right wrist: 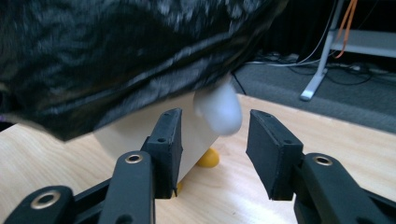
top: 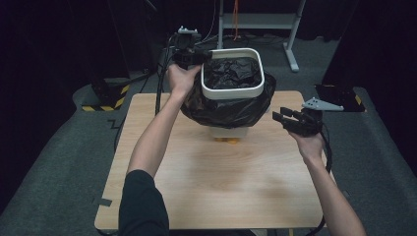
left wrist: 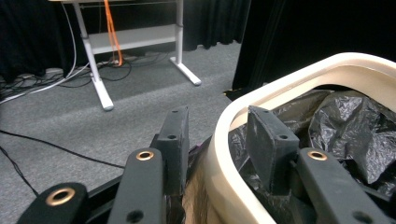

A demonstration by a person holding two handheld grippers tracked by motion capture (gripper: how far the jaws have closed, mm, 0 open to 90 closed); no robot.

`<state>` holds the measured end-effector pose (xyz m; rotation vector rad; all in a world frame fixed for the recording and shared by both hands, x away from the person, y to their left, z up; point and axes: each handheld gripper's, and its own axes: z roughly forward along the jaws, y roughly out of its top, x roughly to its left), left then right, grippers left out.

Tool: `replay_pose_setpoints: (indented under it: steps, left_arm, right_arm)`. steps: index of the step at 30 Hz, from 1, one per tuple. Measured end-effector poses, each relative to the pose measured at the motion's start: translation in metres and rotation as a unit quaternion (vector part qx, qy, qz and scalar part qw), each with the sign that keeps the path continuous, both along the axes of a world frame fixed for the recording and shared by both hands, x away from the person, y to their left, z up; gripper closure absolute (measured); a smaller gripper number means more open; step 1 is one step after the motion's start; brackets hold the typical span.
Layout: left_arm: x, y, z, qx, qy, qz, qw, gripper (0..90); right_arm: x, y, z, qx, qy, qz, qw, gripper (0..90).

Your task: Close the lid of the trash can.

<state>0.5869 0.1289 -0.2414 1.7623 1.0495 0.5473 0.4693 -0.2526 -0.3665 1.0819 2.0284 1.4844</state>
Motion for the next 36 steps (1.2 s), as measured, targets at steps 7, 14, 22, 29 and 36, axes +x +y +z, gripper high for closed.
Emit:
replay_pose_setpoints:
  steps: [7,14,22,29,36]
  left_arm:
    - [-0.002,0.002,0.002,-0.01,0.0,-0.011,0.9999,58.1]
    - [-0.005,0.007,0.001,-0.014,-0.002,-0.014,0.9998,58.0]
    - [-0.008,0.012,0.002,-0.022,-0.003,-0.016,0.9996,58.4]
    - [-0.011,0.012,0.001,-0.035,0.002,-0.02,0.9992,53.6]
    - [-0.011,0.015,-0.002,-0.029,0.018,-0.014,0.9993,47.1]
  right_arm:
    - [0.008,-0.003,0.018,0.001,-0.001,-0.003,1.0,56.5]
    - [0.017,-0.001,0.041,-0.003,-0.012,-0.002,0.9999,58.8]
    - [0.025,0.002,0.062,-0.004,-0.015,-0.002,0.9999,62.1]
    - [0.029,0.004,0.082,-0.002,-0.026,-0.012,0.9996,62.3]
    - [0.038,0.011,0.097,-0.001,-0.027,-0.021,0.9994,61.2]
